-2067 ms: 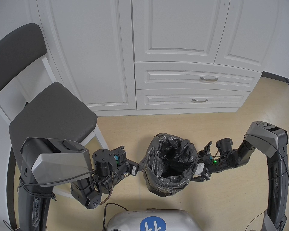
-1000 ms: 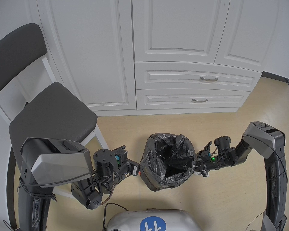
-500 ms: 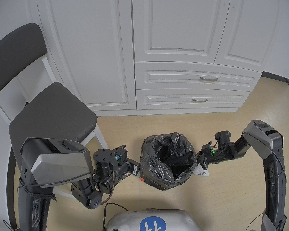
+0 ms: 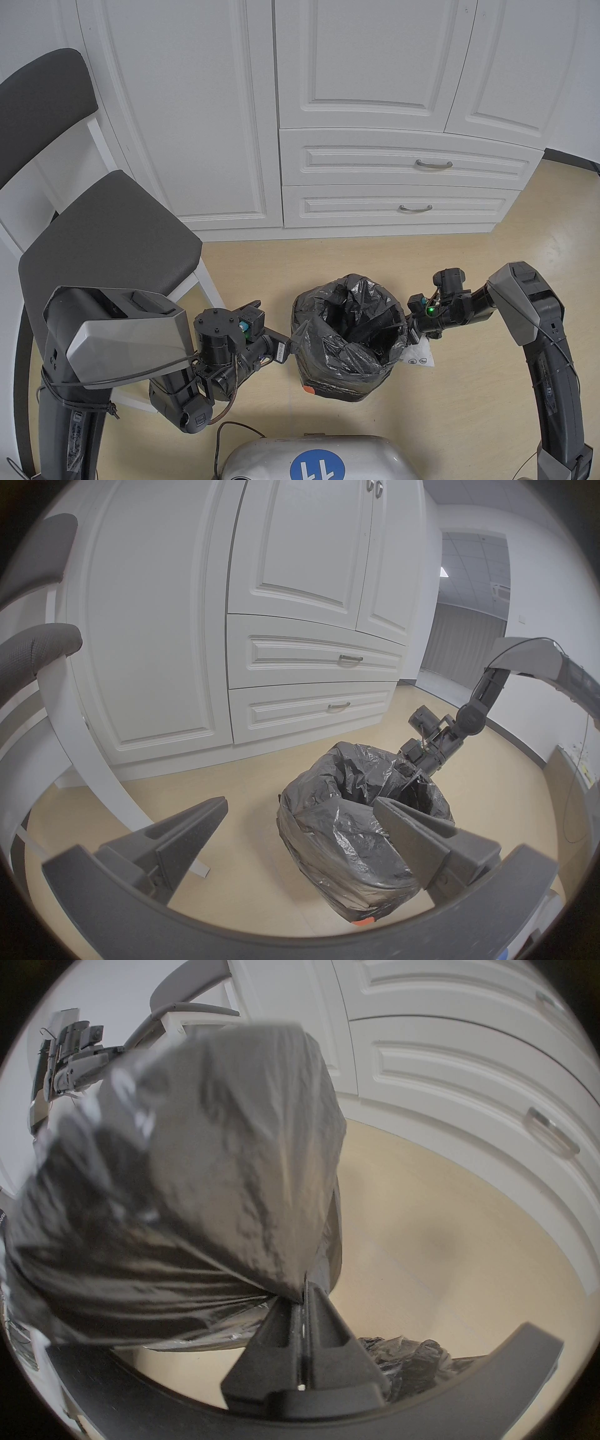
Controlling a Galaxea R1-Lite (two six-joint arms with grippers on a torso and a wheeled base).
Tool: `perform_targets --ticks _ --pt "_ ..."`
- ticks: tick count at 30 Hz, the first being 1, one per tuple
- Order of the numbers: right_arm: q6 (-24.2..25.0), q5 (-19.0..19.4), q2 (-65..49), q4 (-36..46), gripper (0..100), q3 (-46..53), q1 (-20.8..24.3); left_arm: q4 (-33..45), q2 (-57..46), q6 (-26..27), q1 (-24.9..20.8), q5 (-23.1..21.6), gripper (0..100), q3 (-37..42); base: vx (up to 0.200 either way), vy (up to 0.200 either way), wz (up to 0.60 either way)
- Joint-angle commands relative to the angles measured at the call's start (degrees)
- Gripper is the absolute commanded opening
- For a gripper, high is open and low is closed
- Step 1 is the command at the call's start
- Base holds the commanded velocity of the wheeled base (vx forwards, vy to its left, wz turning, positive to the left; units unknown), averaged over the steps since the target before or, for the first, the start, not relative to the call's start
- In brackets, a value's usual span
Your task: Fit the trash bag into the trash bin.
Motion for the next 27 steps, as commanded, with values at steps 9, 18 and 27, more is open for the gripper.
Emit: perform_targets --ticks 9,18,27 --pt "-0.8 1.4 -3.1 -0.9 100 5.6 -0.6 0.0 0.9 -0.2 -0.2 0.1 100 0.1 0.000 0.000 0.00" --pt "-3.2 1.6 -16.5 -2.9 100 17.6 -2.3 10.2 -2.4 0.2 -2.0 1.8 100 -7.1 0.000 0.000 0.00" --pt "-3.0 -2.3 -28.9 -7.2 100 27.6 -2.1 43.8 -10.4 -4.2 -6.8 7.2 100 -21.9 0.000 0.000 0.00"
